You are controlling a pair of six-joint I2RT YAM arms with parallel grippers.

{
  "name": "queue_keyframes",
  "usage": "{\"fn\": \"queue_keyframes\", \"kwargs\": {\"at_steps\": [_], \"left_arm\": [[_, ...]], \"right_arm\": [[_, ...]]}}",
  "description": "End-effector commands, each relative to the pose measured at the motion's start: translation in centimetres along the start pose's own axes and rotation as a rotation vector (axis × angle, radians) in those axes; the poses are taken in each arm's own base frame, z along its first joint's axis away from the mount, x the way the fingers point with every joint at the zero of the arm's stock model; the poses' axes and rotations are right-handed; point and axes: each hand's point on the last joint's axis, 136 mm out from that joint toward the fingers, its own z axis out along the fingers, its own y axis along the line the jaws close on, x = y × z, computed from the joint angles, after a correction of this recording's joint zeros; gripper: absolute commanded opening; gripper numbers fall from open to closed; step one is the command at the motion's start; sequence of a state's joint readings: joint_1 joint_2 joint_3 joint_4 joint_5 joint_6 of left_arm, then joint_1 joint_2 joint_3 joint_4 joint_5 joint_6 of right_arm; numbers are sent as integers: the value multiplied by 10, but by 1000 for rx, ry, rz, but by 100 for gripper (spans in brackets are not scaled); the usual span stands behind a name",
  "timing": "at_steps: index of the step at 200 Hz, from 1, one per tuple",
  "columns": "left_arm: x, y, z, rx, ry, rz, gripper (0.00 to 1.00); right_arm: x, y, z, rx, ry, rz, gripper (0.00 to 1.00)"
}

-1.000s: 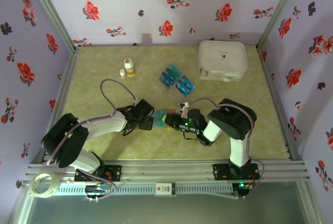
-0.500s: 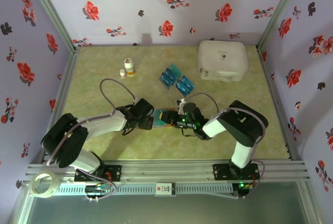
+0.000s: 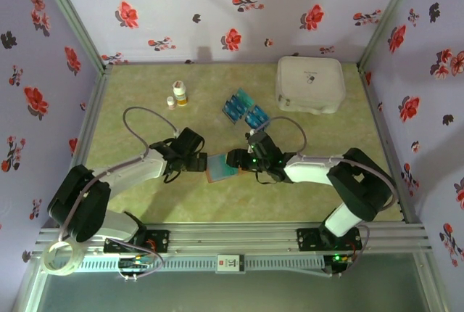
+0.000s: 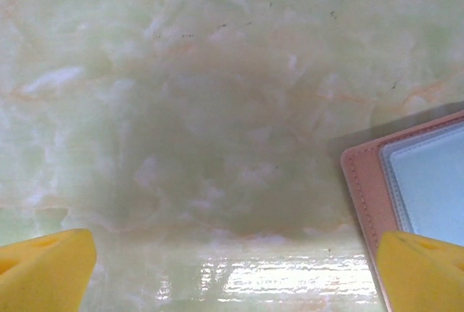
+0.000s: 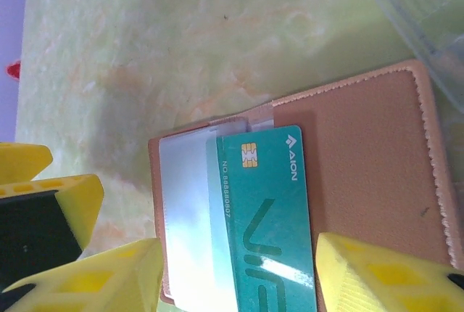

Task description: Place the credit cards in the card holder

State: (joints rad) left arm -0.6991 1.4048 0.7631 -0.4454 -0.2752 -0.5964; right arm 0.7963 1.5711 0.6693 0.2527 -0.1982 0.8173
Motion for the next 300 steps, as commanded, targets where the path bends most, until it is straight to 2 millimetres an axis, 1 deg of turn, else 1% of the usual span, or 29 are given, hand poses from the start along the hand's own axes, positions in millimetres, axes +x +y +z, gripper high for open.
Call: {"fn": "queue_keyframes", "kwargs": {"at_steps": [1, 15, 26, 38, 49, 64, 84, 103, 148, 185, 227, 300], "left_arm": [[6, 5, -4, -12, 29, -33, 100], [11, 8, -1, -21, 42, -34, 100], [14, 9, 1, -29, 54, -33, 100], [17, 10, 5, -40, 65, -28, 100], [19, 11, 8, -52, 77, -20, 100], [20, 12, 12, -73, 91, -4, 100], [22, 14, 17, -96, 105, 10, 100], [23, 16, 20, -112, 114, 21, 100], [18, 13, 24, -127, 125, 43, 100], [15, 10, 29, -133, 137, 64, 100], [15, 8, 33, -138, 147, 77, 100], [15, 4, 38, -137, 155, 89, 100]], "right_arm": [[-4, -9, -10, 120, 4, -81, 50], [-8, -14, -12, 177, 12, -113, 37], [-10, -19, -12, 220, 21, -136, 30], [-10, -23, -7, 253, 42, -161, 19], [-10, -23, -1, 260, 59, -172, 11], [-11, -22, 7, 261, 77, -184, 5], [-14, -22, 16, 267, 82, -191, 1], [-14, -22, 22, 273, 84, -197, 0], [-10, -31, 32, 289, 102, -194, 0], [-5, -29, 38, 276, 121, -192, 0], [-2, -18, 40, 251, 126, -200, 0], [8, 9, 49, 193, 144, -220, 0]]}}
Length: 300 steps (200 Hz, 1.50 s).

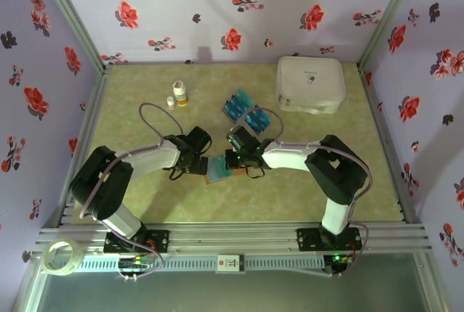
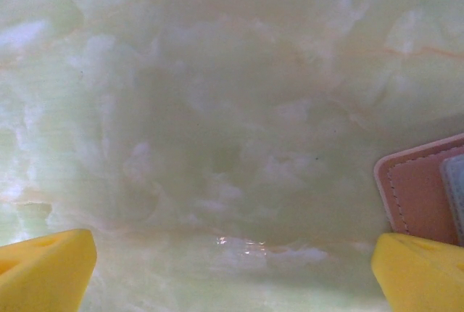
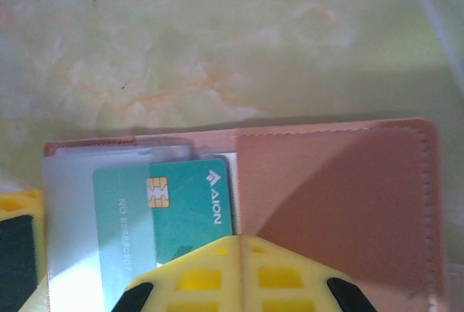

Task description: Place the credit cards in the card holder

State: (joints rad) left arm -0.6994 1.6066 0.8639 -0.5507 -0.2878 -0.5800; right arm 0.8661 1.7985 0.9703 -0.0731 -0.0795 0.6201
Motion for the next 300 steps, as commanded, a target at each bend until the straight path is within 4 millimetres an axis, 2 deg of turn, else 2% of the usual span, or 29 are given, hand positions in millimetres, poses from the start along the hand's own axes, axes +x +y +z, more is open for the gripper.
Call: {"fn": "queue_keyframes", "kwargs": {"at_steps": [1, 34, 61, 120, 157, 212, 300], "left_arm": [[-4, -1, 9, -22, -6, 13, 100], [-5, -3, 10, -19, -10, 16, 100], [-8, -4, 8, -14, -19, 21, 100], [-13, 8, -11, -20, -52, 6, 100], [-3, 15, -14, -27, -37, -4, 100], [12, 19, -3, -35, -11, -10, 100], [9, 11, 5, -20, -11, 0, 100]], "right_arm": [[-3, 17, 4, -36, 1, -8, 0], [-1, 31, 6, -69, 8, -11, 0], [-4, 40, -1, -100, -11, -6, 0], [-9, 26, -31, -63, -85, 10, 0], [-4, 16, -25, -42, -67, 16, 0], [2, 11, -9, -29, -38, 20, 0], [7, 10, 0, -28, -20, 26, 0]]}}
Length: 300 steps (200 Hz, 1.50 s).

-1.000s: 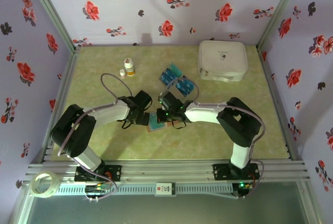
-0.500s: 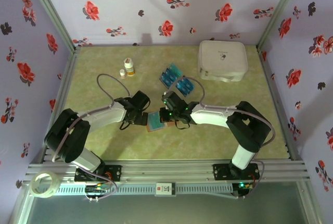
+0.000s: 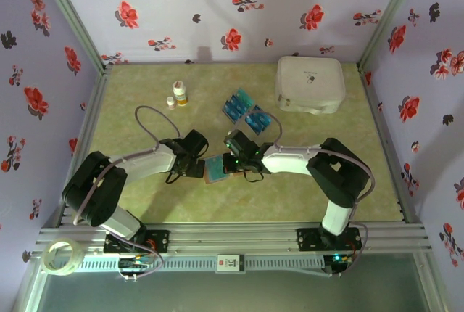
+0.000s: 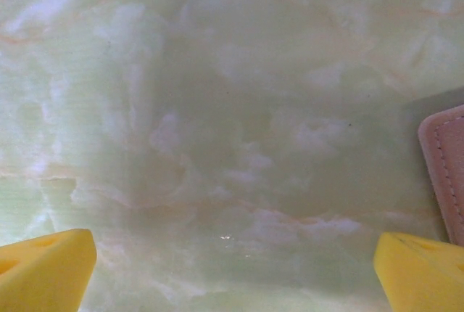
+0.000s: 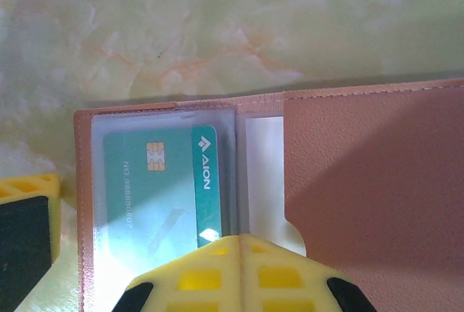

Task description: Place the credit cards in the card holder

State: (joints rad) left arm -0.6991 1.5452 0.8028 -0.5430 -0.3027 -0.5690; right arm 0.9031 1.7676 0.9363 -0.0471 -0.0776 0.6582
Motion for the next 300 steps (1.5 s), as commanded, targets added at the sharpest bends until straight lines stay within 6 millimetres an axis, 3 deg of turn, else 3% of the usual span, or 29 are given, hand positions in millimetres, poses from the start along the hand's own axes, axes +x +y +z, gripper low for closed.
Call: {"fn": "queue_keyframes", "kwargs": {"at_steps": [1, 98, 145, 167, 184, 215, 233, 259, 300], "left_arm": [[-1, 1, 8, -12, 3, -9, 100], [-5, -6, 12, -4, 5, 0, 100], [-6, -8, 12, 1, 2, -2, 100], [-8, -8, 10, 1, -4, -4, 100], [-10, -3, 4, -6, -15, -14, 100], [-22, 2, -22, 31, -88, -62, 100], [-31, -5, -36, 105, -138, -91, 100], [-46, -29, -54, 295, -212, -132, 100], [-56, -40, -55, 403, -231, -214, 100]], "right_arm": [[-4, -2, 4, -1, -16, 20, 0], [0, 19, 11, -70, 4, 22, 0], [-6, 33, 3, -106, -10, 15, 0], [-14, 34, -13, -98, -42, 1, 0], [-24, 26, -32, -75, -85, 0, 0], [-34, -10, -67, 21, -166, 30, 35], [-34, -38, -79, 85, -196, 65, 46], [-31, -65, -80, 137, -196, 102, 53], [-34, -74, -62, 160, -168, 110, 52]]}}
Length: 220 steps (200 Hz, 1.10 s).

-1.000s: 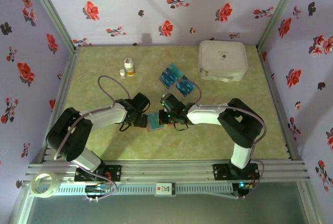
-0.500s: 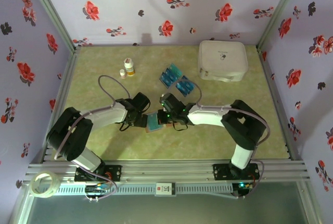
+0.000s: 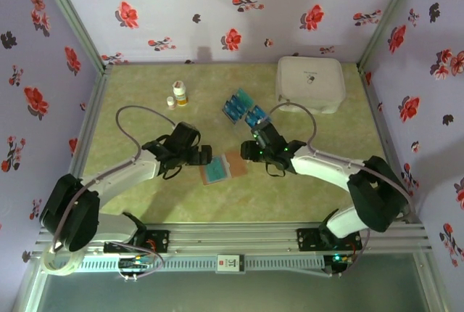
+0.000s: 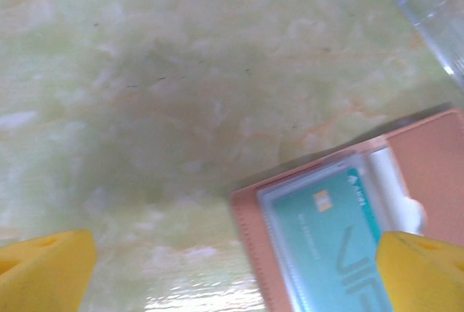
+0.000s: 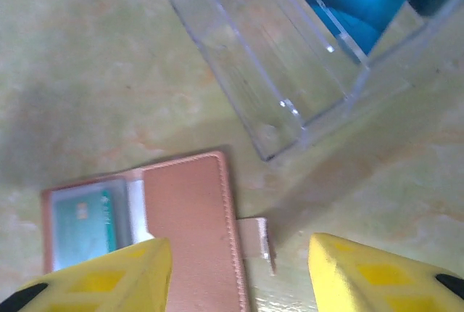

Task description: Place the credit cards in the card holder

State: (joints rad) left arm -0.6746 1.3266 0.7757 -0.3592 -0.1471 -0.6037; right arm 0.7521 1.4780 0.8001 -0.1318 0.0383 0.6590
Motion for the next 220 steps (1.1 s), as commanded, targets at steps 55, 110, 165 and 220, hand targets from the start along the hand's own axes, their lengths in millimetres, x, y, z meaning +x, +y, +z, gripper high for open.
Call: {"fn": "queue_keyframes", "kwargs": {"at_steps": [55, 110, 165, 220], "left_arm": [[6, 0, 28, 158, 27, -270, 100], [28, -7, 34, 187, 143, -204, 100], [40, -22, 40, 242, 168, -193, 100], [42, -35, 48, 251, 188, -162, 100]], "right_arm": [[11, -17, 33, 73, 49, -17, 29], [20, -18, 25, 29, 47, 10, 0], [33, -5, 21, -37, 45, 46, 0], [38, 14, 25, -67, 54, 27, 0]]}}
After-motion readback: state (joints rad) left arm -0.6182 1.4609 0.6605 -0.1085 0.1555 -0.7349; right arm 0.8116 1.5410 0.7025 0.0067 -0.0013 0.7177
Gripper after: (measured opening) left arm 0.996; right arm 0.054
